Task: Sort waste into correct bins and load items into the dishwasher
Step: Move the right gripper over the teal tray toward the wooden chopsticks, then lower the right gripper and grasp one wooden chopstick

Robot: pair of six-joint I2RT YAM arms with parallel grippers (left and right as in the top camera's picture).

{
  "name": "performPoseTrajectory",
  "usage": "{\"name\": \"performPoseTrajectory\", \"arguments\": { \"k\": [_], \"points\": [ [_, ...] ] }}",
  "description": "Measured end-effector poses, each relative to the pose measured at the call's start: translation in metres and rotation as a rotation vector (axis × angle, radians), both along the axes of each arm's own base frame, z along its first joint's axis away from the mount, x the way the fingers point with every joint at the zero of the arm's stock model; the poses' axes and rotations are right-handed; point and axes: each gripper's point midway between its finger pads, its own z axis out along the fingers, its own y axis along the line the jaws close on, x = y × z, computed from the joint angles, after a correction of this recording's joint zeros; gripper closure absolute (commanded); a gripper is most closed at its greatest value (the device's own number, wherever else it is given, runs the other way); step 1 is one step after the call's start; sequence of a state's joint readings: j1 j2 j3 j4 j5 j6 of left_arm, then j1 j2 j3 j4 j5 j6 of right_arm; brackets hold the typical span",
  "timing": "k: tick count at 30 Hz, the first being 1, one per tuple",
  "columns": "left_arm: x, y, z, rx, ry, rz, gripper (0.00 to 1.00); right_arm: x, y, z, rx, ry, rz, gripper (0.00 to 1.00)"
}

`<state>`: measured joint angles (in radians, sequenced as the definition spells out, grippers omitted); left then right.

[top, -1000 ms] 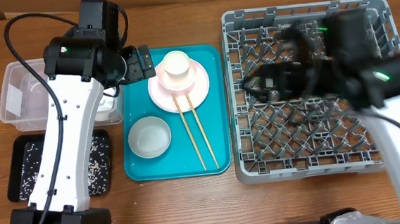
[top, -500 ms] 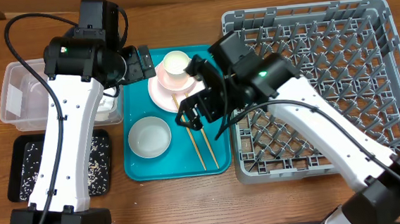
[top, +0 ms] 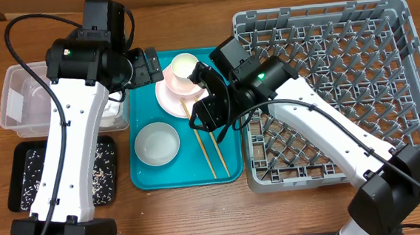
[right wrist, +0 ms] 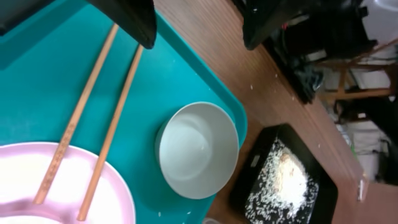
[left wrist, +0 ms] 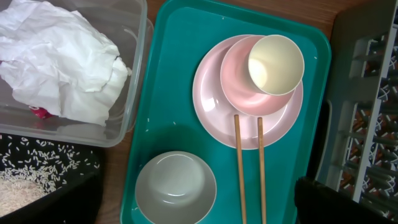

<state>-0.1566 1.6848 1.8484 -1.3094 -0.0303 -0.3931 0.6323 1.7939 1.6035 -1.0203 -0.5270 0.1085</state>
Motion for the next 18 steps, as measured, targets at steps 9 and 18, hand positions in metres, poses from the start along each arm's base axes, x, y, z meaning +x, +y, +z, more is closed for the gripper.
{"name": "performPoseTrajectory", "arguments": {
  "k": [9,18],
  "points": [
    [0.000,0.000,0.000,0.000,0.000,0.000,0.00,0.002,0.007,-0.021,-0.106,-0.072,-0.065,0.56],
    [0.000,0.000,0.000,0.000,0.000,0.000,0.00,0.000,0.022,-0.029,-0.184,-0.173,-0.135,0.60]
  ]
}}
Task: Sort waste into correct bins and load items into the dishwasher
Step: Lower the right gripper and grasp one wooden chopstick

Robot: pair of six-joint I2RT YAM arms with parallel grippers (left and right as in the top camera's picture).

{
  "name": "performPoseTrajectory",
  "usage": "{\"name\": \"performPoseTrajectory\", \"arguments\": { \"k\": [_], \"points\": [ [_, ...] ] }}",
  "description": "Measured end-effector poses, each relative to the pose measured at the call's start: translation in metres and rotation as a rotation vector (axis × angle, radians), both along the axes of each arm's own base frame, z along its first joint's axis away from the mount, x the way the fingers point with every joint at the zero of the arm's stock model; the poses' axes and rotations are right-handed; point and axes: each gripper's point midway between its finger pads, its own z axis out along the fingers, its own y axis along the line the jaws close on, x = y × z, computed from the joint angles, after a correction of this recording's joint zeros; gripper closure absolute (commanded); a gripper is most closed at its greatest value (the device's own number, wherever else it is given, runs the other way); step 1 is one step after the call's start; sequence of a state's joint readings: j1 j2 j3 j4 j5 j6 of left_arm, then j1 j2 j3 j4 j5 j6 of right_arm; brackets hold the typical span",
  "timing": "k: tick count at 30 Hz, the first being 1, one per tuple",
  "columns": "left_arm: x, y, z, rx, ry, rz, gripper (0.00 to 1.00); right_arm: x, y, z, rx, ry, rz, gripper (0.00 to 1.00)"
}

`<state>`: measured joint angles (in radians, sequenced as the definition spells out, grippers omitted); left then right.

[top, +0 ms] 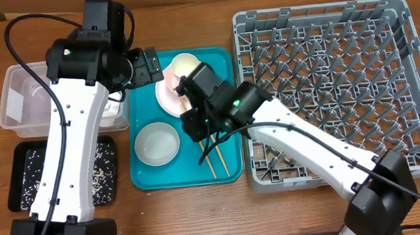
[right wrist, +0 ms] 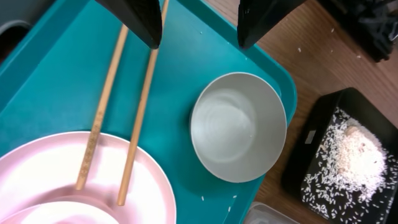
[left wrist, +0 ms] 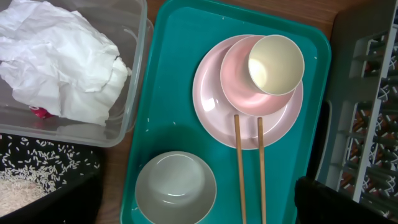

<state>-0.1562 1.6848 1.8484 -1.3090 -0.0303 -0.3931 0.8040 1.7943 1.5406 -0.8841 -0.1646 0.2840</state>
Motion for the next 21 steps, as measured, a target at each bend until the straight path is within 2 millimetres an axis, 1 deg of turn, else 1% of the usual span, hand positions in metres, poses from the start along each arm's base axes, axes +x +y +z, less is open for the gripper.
{"name": "performPoseTrajectory", "arguments": {
  "k": [3,5,11,14,18,20,21],
  "points": [
    [0.000,0.000,0.000,0.000,0.000,0.000,0.00,-0.003,0.008,-0.007,-0.004,-0.028,0.004,0.59],
    [0.000,0.000,0.000,0.000,0.000,0.000,0.00,-0.007,0.009,-0.015,-0.014,-0.033,0.008,0.59],
    [0.000,0.000,0.000,0.000,0.000,0.000,0.00,-0.015,0.002,-0.036,-0.055,-0.017,0.002,0.59],
    [0.000,0.000,0.000,0.000,0.000,0.000,0.00,-0.015,0.001,-0.040,-0.057,-0.015,-0.001,0.59],
    [0.000,0.000,0.000,0.000,0.000,0.000,0.00,-0.010,0.006,-0.043,-0.029,-0.043,-0.004,0.59],
    [0.000,0.000,0.000,0.000,0.000,0.000,0.00,-0.009,0.007,-0.046,-0.024,-0.051,-0.006,0.58],
    [0.000,0.000,0.000,0.000,0.000,0.000,0.00,-0.009,0.006,-0.049,-0.024,-0.051,-0.006,0.52]
  ]
}}
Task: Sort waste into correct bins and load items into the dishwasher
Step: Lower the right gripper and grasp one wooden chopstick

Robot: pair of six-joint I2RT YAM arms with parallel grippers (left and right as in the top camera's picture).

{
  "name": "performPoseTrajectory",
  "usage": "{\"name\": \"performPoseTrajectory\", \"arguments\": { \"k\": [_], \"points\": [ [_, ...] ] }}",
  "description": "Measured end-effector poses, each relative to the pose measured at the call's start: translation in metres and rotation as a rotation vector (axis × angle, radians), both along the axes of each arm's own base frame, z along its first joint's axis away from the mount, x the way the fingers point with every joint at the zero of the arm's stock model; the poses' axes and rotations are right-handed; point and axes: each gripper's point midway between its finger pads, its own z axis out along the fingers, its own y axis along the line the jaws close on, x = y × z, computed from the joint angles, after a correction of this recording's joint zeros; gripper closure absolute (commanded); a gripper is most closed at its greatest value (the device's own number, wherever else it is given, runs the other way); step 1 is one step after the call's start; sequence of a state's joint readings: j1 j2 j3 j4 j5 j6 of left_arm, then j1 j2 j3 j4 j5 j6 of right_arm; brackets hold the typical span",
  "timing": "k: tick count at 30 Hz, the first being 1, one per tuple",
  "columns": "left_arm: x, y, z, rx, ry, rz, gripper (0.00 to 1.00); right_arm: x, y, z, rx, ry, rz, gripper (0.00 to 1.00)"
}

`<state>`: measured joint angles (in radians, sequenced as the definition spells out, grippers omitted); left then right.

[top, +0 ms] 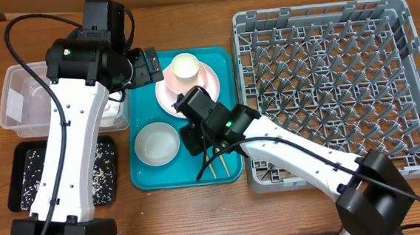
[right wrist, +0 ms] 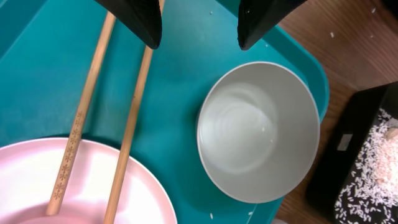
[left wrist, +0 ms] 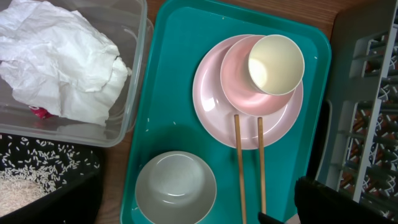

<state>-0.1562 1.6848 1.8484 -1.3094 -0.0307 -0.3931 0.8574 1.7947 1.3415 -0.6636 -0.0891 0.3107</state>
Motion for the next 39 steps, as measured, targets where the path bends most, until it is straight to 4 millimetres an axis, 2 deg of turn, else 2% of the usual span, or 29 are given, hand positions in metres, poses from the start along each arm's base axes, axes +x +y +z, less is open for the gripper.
{"name": "performPoseTrajectory", "arguments": {
  "k": [1,2,3,12,13,14,16,17,20,26,30,39],
  "points": [
    [0.000,0.000,0.000,0.000,0.000,0.000,0.00,-0.001,-0.001,-0.003,-0.001,0.001,0.000,0.45],
    [0.000,0.000,0.000,0.000,0.000,0.000,0.00,-0.001,-0.002,-0.006,-0.004,0.003,0.000,0.20],
    [0.000,0.000,0.000,0.000,0.000,0.000,0.00,-0.002,-0.003,-0.008,-0.005,0.004,-0.001,0.00],
    [0.000,0.000,0.000,0.000,0.000,0.000,0.00,-0.002,-0.003,-0.013,-0.002,0.002,-0.003,0.00],
    [0.000,0.000,0.000,0.000,0.000,-0.001,0.00,-0.002,-0.003,-0.013,-0.001,0.002,-0.003,0.01],
    [0.000,0.000,0.000,0.000,0.000,0.000,0.00,-0.002,-0.002,-0.013,0.001,-0.001,-0.003,0.11],
    [0.000,0.000,0.000,0.000,0.000,0.000,0.00,0.001,0.001,-0.010,0.016,-0.015,0.000,0.38],
    [0.000,0.000,0.000,0.000,0.000,0.000,0.00,0.002,0.002,-0.010,0.021,-0.017,-0.002,0.45],
    [0.000,0.000,0.000,0.000,0.000,0.000,0.00,0.005,0.003,-0.009,0.028,-0.032,-0.007,0.60],
    [0.000,0.000,0.000,0.000,0.000,0.000,0.00,0.012,-0.005,-0.015,-0.006,-0.070,-0.038,0.64],
    [0.000,0.000,0.000,0.000,0.000,0.000,0.00,0.019,-0.001,-0.016,0.019,-0.115,-0.050,0.68],
    [0.000,0.000,0.000,0.000,0.000,0.000,0.00,0.024,0.000,-0.030,0.062,-0.168,-0.061,0.68]
  ]
}}
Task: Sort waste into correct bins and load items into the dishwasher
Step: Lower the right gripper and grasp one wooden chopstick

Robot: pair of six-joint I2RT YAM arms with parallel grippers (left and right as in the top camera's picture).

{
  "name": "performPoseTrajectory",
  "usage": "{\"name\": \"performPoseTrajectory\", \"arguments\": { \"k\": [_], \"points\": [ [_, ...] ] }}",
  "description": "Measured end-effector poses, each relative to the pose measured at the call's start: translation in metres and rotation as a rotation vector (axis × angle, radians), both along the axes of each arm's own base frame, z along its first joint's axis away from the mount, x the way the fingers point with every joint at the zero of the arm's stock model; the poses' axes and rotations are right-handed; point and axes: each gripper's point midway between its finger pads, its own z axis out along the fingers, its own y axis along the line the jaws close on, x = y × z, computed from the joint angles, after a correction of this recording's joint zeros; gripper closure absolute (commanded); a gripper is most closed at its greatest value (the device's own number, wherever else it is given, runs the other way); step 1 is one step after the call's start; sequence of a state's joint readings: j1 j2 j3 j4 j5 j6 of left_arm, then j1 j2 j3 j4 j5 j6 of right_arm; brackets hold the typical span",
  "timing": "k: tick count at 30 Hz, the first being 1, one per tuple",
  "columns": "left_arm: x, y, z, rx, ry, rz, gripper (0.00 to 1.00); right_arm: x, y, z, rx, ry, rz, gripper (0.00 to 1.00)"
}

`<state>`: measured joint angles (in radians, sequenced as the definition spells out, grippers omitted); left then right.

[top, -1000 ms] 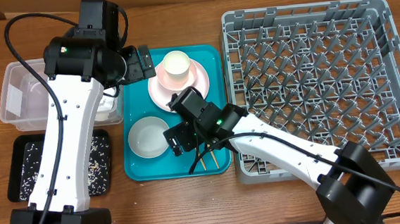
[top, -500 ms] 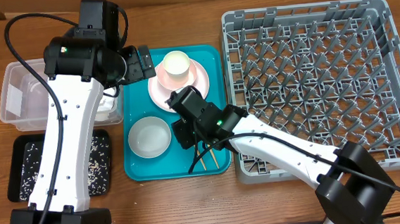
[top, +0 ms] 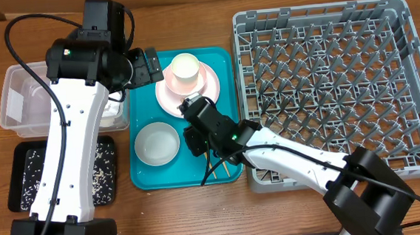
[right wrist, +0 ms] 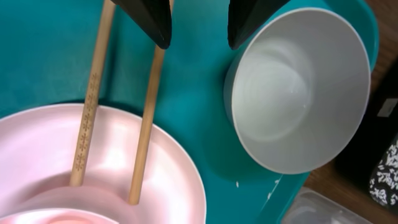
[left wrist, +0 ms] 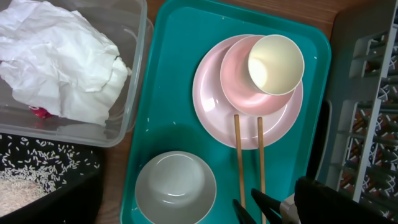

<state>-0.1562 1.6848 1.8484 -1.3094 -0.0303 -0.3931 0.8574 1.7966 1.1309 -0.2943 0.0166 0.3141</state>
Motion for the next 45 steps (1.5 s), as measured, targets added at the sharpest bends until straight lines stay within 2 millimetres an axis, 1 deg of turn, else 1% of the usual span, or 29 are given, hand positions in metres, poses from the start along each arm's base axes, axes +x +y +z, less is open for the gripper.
{"name": "performPoseTrajectory", "arguments": {
  "k": [7,11,14,19,25,32,36,39,45],
  "points": [
    [0.000,0.000,0.000,0.000,0.000,0.000,0.00,0.007,-0.004,-0.005,-0.012,-0.036,-0.029,0.68],
    [0.000,0.000,0.000,0.000,0.000,0.000,0.00,0.012,-0.002,-0.007,-0.009,-0.053,-0.037,0.68],
    [0.000,0.000,0.000,0.000,0.000,0.000,0.00,0.014,-0.001,-0.016,-0.019,-0.052,-0.041,0.68],
    [0.000,0.000,0.000,0.000,0.000,0.000,0.00,0.012,-0.003,-0.034,-0.050,-0.028,-0.042,0.67],
    [0.000,0.000,0.000,0.000,0.000,0.000,0.00,0.017,-0.001,-0.033,-0.039,-0.049,-0.049,0.67],
    [0.000,0.000,0.000,0.000,0.000,0.000,0.00,0.017,-0.004,-0.049,-0.069,-0.032,-0.052,0.67],
    [0.000,0.000,0.000,0.000,0.000,0.000,0.00,0.017,-0.004,-0.049,-0.069,-0.034,-0.053,0.69],
    [0.000,0.000,0.000,0.000,0.000,0.000,0.00,0.017,-0.004,-0.049,-0.069,-0.034,-0.053,0.72],
    [0.000,0.000,0.000,0.000,0.000,0.000,0.00,0.016,-0.004,-0.052,-0.074,-0.029,-0.053,0.73]
  ]
}}
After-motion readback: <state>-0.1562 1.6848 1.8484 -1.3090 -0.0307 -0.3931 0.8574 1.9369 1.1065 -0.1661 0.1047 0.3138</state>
